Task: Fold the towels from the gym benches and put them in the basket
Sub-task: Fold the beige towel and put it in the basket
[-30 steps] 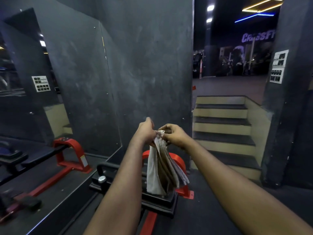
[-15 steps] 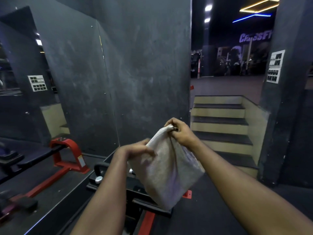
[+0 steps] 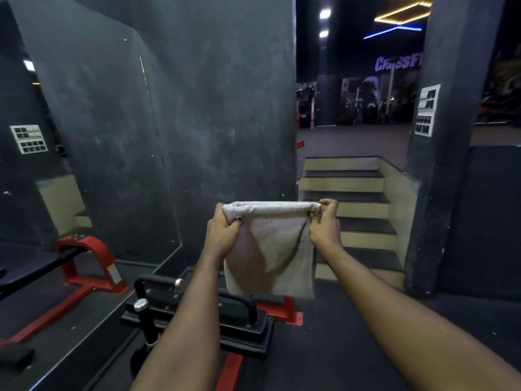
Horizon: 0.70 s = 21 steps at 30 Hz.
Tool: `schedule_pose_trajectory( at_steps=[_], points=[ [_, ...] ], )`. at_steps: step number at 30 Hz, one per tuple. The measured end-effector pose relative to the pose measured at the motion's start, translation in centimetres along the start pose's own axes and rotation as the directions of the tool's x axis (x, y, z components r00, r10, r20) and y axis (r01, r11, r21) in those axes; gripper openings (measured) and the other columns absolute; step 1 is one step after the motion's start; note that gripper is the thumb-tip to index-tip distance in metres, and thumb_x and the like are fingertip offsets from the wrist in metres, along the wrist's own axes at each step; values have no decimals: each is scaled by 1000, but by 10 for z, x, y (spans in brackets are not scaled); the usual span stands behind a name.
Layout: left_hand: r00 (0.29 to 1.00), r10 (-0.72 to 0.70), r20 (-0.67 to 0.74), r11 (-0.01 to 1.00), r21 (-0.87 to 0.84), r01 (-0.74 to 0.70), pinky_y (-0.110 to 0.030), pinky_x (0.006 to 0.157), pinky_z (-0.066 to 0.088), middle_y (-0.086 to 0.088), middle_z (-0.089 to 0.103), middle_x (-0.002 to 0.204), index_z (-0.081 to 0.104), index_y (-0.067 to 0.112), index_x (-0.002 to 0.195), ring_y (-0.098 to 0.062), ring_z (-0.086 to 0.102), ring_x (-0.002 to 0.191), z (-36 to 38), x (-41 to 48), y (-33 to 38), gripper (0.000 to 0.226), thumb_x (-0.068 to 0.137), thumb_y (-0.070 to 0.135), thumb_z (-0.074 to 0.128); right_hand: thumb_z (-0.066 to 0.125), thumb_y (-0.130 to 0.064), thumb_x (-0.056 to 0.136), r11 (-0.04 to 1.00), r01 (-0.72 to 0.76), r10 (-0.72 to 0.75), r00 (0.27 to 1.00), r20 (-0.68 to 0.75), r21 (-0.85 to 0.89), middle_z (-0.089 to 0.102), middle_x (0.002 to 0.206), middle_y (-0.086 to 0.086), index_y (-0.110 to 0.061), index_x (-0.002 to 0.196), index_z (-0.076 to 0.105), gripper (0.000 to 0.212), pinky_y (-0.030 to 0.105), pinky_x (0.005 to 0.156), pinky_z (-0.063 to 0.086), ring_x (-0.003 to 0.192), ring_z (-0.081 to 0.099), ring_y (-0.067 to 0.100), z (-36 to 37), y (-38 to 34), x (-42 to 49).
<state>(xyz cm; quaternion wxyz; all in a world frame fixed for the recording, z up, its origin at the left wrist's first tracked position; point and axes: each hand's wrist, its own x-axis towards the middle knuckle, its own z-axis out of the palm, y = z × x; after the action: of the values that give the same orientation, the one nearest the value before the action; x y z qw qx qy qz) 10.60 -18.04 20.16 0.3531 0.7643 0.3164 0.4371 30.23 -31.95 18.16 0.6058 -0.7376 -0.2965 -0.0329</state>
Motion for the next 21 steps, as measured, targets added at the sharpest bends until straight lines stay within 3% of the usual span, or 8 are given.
schedule_pose_trajectory(
  at_steps=[4, 6, 9, 13, 18, 21],
  points=[
    [997, 74, -34, 997, 3, -74, -46, 79, 53, -8, 68, 101, 43, 21, 108, -31, 65, 93, 32, -11, 9, 22, 92, 31, 55, 44, -11, 96, 997, 52, -56, 994, -90, -51, 62, 90, 11, -19, 100, 46, 8, 46, 70, 53, 84, 61, 32, -26, 2, 4],
    [986, 143, -82, 990, 16, -142, -45, 72, 52, -11, 68, 98, 40, 19, 108, -35, 65, 89, 50, -19, 17, 21, 96, 30, 53, 42, -15, 97, 994, 60, -71, 990, -121, -91, 61, 85, 11, -23, 98, 42, 9, 48, 67, 53, 79, 61, 33, -42, 6, 2],
    [975, 207, -86, 978, 4, -207, -36, 62, 42, -9, 65, 88, 38, 15, 106, -36, 64, 80, 74, -27, 28, 19, 99, 27, 51, 39, -19, 101, 987, 47, -76, 980, -186, -151, 59, 78, 8, -24, 103, 42, 6, 40, 59, 47, 73, 60, 31, -69, 19, -5],
    [961, 276, -8, 960, -38, -276, -34, 60, 39, -7, 62, 84, 39, 13, 106, -32, 61, 75, 112, -37, 41, 18, 99, 26, 51, 42, -15, 102, 977, 7, -79, 940, -332, -211, 52, 70, 0, -16, 110, 48, 10, 30, 59, 35, 67, 55, 25, -109, 40, -22],
    [930, 328, 167, 939, -164, -302, -36, 59, 42, -9, 64, 87, 41, 15, 111, -30, 60, 72, 188, -66, 71, 23, 100, 34, 49, 41, -23, 101, 953, -123, -31, 870, -493, -276, 61, 76, 17, -21, 107, 46, 8, 43, 56, 43, 67, 61, 34, -190, 82, -42],
    [891, 372, 259, 916, -254, -309, -35, 59, 38, -13, 66, 90, 43, 14, 111, -34, 62, 78, 238, -96, 96, 26, 100, 36, 50, 42, -20, 101, 929, -195, -23, 817, -576, -314, 57, 69, 13, -20, 101, 44, 2, 40, 54, 38, 62, 58, 32, -250, 102, -67]
  ],
)
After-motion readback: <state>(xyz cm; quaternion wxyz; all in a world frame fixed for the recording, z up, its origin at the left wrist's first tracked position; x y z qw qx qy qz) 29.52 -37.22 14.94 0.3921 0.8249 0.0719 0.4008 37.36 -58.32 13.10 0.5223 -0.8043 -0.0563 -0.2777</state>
